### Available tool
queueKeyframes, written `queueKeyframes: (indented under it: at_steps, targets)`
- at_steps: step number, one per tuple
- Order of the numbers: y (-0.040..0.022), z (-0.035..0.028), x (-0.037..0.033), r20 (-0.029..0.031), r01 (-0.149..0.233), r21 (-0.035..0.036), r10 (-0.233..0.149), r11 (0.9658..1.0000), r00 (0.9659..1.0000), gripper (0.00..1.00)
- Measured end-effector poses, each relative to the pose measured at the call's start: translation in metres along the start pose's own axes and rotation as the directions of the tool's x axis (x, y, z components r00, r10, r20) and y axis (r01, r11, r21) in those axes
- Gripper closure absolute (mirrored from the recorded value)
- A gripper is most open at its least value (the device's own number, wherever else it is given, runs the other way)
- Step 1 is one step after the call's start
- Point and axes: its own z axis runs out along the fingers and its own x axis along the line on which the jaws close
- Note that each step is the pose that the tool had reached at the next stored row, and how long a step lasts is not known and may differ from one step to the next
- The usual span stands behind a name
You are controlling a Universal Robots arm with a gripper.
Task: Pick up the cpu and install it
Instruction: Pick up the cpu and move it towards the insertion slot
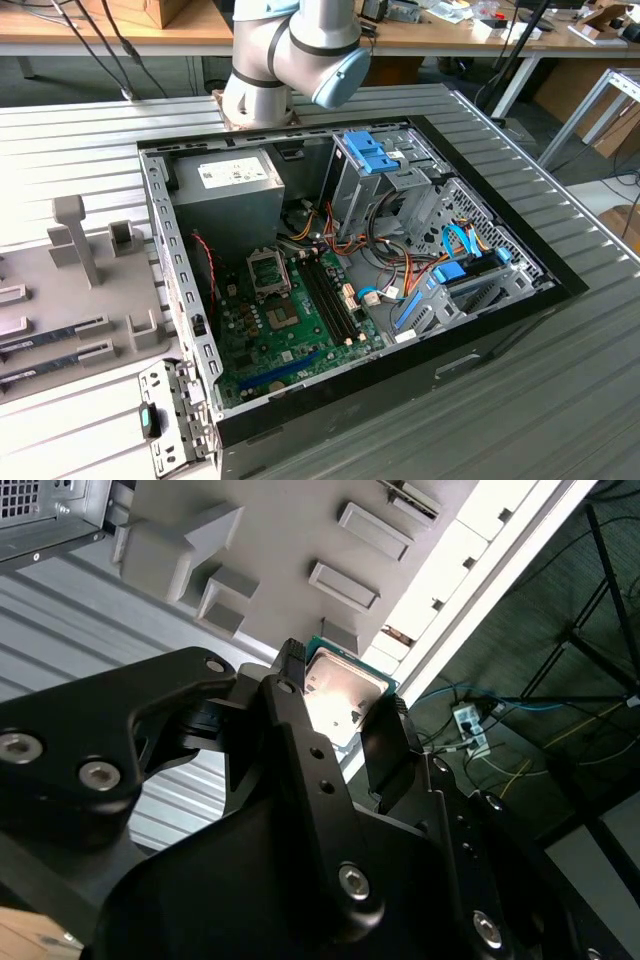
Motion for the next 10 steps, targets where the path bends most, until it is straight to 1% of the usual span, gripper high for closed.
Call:
queueKeyframes:
  at_steps: [10]
  targets:
    - [0.0001,0.0001,-0.0042,0.0000,0.000,0.0025,0.000,1.0000,1.0000,0.53]
